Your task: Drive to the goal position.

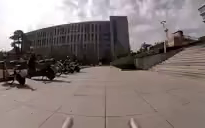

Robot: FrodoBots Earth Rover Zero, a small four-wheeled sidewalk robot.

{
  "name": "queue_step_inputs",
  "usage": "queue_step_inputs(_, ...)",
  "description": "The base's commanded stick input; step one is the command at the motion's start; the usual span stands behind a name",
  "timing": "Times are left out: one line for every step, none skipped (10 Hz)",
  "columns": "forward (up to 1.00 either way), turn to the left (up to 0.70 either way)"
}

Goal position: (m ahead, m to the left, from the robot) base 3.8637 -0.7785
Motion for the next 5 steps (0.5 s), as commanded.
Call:
queue_step_inputs(0.96, 0.01)
queue_step_inputs(0.96, -0.13)
queue_step_inputs(0.96, -0.39)
queue_step_inputs(0.95, -0.35)
queue_step_inputs(0.95, -0.16)
